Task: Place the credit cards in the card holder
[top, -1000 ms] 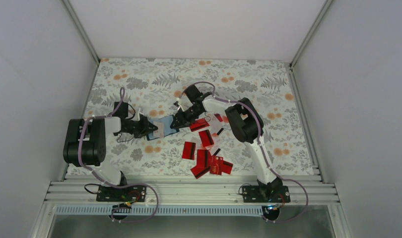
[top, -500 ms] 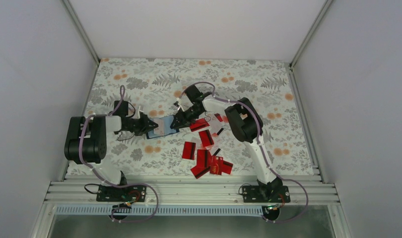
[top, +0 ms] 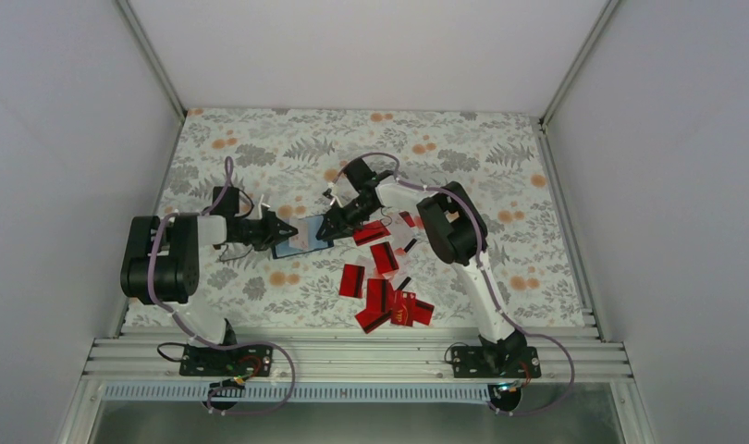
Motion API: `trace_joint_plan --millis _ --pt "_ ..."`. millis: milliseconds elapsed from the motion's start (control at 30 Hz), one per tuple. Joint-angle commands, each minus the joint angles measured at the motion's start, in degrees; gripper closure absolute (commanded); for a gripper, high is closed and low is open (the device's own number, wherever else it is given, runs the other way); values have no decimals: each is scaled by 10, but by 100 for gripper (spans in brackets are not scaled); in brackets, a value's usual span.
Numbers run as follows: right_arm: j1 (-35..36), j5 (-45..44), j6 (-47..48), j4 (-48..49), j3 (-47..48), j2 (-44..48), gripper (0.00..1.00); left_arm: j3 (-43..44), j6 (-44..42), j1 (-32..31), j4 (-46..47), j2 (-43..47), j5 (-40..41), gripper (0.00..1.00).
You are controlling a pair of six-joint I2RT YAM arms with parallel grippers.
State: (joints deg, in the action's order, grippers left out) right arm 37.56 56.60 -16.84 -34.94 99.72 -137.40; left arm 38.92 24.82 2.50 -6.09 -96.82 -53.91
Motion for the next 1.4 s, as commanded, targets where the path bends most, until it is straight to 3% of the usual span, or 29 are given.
trace_joint_plan --millis 0,833,1367 --pt "3 -41 5 -14 2 -35 74 13 -20 1 13 -8 -31 98" --pt "2 -38 13 -25 1 -39 75 44 -61 1 27 -60 2 98" --pt "0 -38 6 -27 9 -29 75 5 17 -29 91 -47 41 98"
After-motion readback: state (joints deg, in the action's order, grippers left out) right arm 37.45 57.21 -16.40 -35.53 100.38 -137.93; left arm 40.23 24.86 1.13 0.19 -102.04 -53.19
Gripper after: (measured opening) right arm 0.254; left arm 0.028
